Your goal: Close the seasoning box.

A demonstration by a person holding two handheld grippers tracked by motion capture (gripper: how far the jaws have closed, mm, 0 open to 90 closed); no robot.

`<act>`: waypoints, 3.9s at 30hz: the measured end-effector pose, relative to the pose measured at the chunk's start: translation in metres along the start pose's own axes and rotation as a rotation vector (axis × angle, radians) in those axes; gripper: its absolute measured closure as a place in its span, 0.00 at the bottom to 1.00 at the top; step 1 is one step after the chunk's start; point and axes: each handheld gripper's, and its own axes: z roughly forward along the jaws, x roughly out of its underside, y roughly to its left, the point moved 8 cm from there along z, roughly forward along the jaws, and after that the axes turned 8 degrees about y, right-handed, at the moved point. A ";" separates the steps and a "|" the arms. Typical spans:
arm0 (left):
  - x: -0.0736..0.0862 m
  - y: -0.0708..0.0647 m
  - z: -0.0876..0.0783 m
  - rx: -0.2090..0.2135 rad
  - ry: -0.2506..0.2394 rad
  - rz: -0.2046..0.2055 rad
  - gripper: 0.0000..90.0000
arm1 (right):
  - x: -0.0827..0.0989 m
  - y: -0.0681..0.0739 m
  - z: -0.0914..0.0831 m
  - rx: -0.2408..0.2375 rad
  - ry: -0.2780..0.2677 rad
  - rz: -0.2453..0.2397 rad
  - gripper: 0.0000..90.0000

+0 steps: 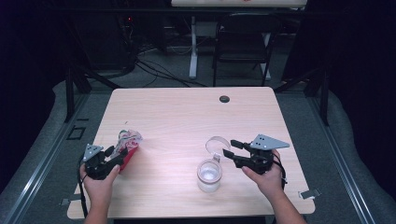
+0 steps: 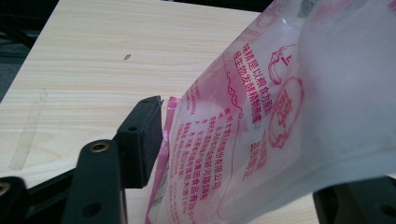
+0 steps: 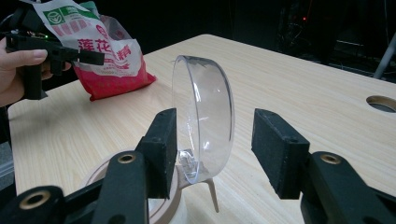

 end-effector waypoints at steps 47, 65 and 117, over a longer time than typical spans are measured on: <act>0.009 -0.115 -0.013 0.130 0.050 0.336 0.36 | -0.004 0.010 -0.004 0.018 0.000 -0.072 0.78; 0.011 -0.146 -0.008 0.195 0.062 0.415 0.36 | 0.001 0.037 -0.002 0.027 0.024 -0.178 0.70; 0.000 -0.130 -0.015 0.149 0.029 0.373 0.37 | 0.017 0.066 0.013 0.097 0.087 -0.375 0.55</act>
